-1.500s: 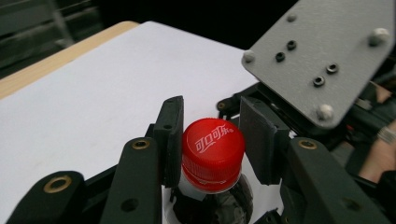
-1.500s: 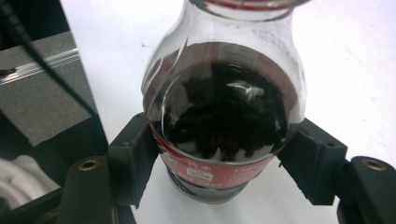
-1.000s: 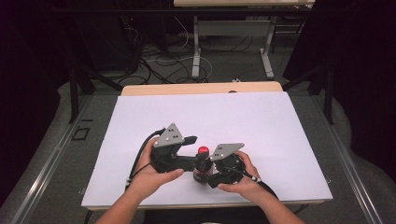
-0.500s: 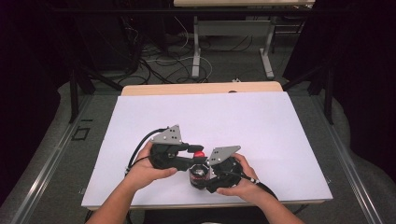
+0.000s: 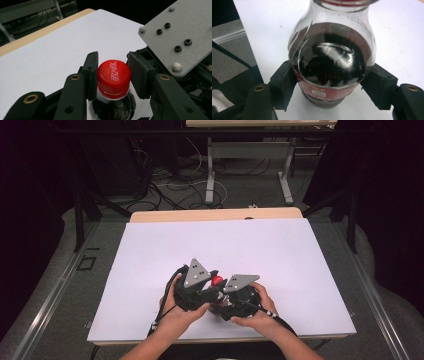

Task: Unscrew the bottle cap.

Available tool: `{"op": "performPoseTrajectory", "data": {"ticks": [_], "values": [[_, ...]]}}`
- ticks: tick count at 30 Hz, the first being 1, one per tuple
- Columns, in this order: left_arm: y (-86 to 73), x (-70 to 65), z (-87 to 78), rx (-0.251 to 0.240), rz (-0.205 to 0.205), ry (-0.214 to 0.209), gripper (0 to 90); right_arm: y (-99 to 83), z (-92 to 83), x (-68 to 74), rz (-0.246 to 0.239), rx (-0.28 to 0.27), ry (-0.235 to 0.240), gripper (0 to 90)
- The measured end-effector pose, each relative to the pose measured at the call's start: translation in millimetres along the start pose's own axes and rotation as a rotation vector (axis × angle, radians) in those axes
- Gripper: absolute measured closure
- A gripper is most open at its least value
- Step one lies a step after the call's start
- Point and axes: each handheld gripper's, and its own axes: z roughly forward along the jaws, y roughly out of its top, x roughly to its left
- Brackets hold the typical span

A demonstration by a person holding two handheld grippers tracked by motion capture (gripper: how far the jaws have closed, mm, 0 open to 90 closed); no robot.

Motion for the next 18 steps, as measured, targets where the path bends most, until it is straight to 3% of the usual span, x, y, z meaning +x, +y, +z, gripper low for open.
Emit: {"op": "performPoseTrajectory", "data": {"ticks": [4,6,9,10,14,18], "values": [[1.5,3.0,2.0,0.004,-0.011,-0.026,60.3,-1.0,-0.5,-2.2,0.013,0.002,0.001,31.3],[2.2,4.6,-0.4,-0.012,-0.020,-0.041,51.1,-1.1,-0.9,-2.7,0.015,0.000,0.011,31.3],[3.7,9.6,-8.9,-0.014,-0.002,-0.061,41.1,-1.0,-1.8,-2.2,0.018,0.000,0.017,31.2],[4.2,12.5,-13.0,-0.007,0.001,-0.075,39.4,-0.4,-2.0,-3.8,-0.005,-0.001,0.020,31.2],[5.2,27.3,-23.8,-0.022,0.019,-0.187,38.5,-0.1,-3.4,-3.3,-0.003,-0.006,0.049,31.2],[5.7,36.7,-25.6,0.003,0.064,-0.255,43.3,1.4,-4.9,-1.8,-0.014,-0.017,0.077,31.2]]}}
